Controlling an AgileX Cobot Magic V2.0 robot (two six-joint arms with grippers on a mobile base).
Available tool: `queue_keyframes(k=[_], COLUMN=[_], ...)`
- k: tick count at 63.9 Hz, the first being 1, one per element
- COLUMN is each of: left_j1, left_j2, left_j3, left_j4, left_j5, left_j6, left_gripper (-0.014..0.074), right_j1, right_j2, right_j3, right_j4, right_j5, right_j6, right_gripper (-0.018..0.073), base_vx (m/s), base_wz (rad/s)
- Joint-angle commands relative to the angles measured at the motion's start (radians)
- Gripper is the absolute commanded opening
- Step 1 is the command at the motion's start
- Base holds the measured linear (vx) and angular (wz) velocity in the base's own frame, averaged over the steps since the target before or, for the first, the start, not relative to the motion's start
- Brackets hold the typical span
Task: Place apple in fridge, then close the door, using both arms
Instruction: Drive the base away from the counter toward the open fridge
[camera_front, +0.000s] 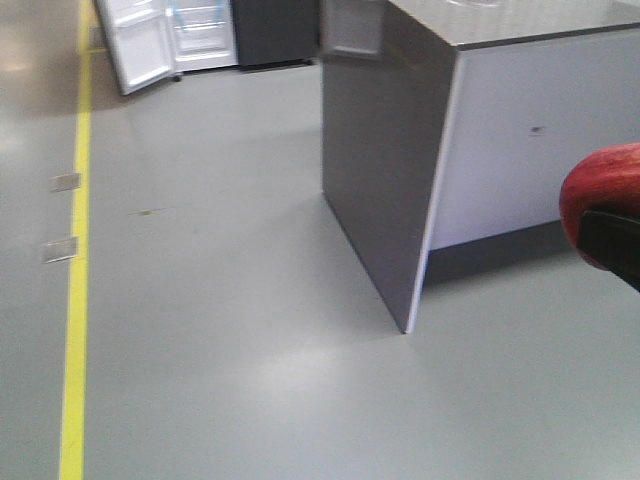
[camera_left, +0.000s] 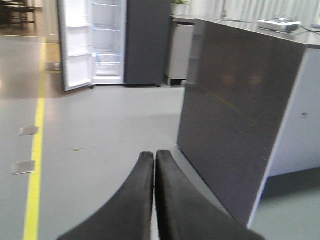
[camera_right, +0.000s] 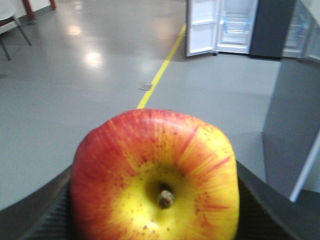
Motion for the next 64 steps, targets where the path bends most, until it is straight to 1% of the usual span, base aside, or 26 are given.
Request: queue_keyframes(k=[1, 64], left_j1=[0.001, 0.001], left_j2=[-0.006, -0.006], left_j3=[0.021, 0.021], left_j4=[0.004, 0.004], left_j5=[-0.073, -0.073], left_j6=[-0.002, -0.002], left_gripper=[-0.0006, -0.0006], right_j1=[-0.003, -0.003], right_j2=[-0.001, -0.001], right_j3=[-0.027, -0.027], right_j4=[0.050, 0.050], right_j5=[-0.056, -0.056], right_j6=[-0.005, -0.005], right_gripper=[-0.0006, -0.0006], base_vx=[0.04, 0.08], base_wz=[0.50, 0.38])
